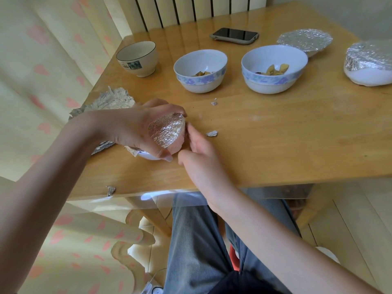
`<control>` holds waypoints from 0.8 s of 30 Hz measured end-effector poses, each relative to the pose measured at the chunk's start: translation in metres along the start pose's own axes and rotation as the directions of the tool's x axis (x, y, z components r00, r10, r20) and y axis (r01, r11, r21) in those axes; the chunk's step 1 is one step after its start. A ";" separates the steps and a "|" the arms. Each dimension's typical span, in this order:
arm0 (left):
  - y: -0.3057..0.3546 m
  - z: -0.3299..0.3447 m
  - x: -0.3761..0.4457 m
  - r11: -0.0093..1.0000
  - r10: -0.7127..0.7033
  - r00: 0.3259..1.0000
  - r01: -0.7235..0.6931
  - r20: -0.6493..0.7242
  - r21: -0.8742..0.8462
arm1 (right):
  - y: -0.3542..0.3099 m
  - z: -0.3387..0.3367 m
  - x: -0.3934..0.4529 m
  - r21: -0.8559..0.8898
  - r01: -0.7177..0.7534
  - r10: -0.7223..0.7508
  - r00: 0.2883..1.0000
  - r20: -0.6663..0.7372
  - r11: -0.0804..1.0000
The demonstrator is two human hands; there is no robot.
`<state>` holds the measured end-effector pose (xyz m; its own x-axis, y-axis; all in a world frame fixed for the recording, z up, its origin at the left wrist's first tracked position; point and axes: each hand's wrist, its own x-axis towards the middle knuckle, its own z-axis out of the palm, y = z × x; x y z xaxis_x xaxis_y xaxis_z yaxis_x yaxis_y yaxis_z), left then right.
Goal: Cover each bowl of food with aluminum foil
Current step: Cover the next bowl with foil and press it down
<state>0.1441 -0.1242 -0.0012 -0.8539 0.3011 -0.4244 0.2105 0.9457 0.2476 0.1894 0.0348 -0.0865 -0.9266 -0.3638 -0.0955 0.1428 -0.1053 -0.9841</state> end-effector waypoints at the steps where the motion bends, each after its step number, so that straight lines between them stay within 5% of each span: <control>1: 0.000 0.000 0.000 1.000 0.001 1.000 -0.001 -0.001 0.002 | 0.001 0.001 0.001 0.004 0.011 -0.011 1.000 0.006 1.000; 9: 0.001 0.001 0.001 1.000 0.010 1.000 -0.010 -0.010 -0.005 | 0.001 -0.023 0.013 -0.326 0.138 -0.164 0.985 -0.054 0.935; 17: -0.007 0.001 -0.004 0.995 0.093 0.996 -0.094 -0.014 -0.026 | -0.020 -0.032 0.025 -0.699 0.357 -0.383 0.915 0.128 0.620; 24: -0.010 0.001 -0.006 0.990 0.122 0.992 -0.124 -0.025 -0.074 | -0.033 -0.043 0.039 -0.746 0.484 -0.431 0.855 0.290 0.458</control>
<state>0.1480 -0.1359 -0.0021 -0.8332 0.4116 -0.3693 0.2791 0.8895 0.3617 0.1337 0.0635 -0.0640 -0.7526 -0.5338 0.3857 -0.6424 0.4662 -0.6083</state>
